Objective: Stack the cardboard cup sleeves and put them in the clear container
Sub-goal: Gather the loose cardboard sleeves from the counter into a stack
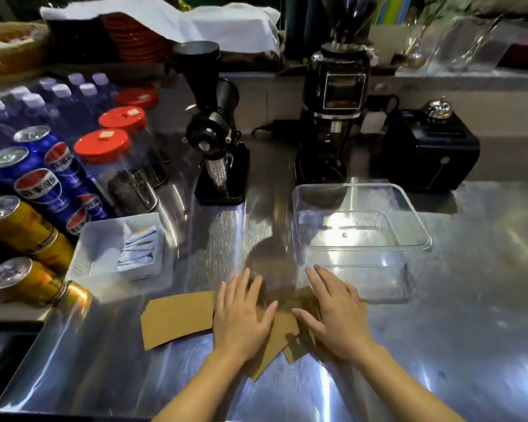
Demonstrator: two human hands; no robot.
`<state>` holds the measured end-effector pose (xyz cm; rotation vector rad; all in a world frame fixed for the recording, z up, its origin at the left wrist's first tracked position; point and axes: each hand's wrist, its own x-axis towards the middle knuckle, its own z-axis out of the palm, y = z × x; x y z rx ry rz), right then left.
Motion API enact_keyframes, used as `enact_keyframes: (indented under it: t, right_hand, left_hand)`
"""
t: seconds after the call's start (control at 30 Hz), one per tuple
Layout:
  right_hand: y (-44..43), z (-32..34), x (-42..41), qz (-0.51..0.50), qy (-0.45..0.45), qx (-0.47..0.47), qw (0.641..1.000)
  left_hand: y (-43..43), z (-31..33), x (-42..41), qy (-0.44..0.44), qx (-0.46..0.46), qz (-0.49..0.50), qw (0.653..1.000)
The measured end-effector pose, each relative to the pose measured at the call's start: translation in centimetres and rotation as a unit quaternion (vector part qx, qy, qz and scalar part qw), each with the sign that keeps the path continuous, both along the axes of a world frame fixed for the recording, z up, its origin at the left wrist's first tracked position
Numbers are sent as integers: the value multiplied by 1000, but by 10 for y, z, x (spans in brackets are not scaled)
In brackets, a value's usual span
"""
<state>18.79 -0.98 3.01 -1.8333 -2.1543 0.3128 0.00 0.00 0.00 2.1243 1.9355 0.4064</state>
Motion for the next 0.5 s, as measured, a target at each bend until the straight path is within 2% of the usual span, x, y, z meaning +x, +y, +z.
enact_keyframes:
  t: [0.17,0.33,0.5]
  right_hand:
    - [-7,-11,-1,-68,-52,-83,993]
    - [-1,-12,-6,-121,-13,-144,982]
    - [1,-10,-10,-130,31,-128,983]
  left_hand:
    - [-8,-18,-4,24,-2,-5,1000]
    - [-8,-19,-3,34,37,-11,999]
    - [-9,-21,-4,45,30,-8,999]
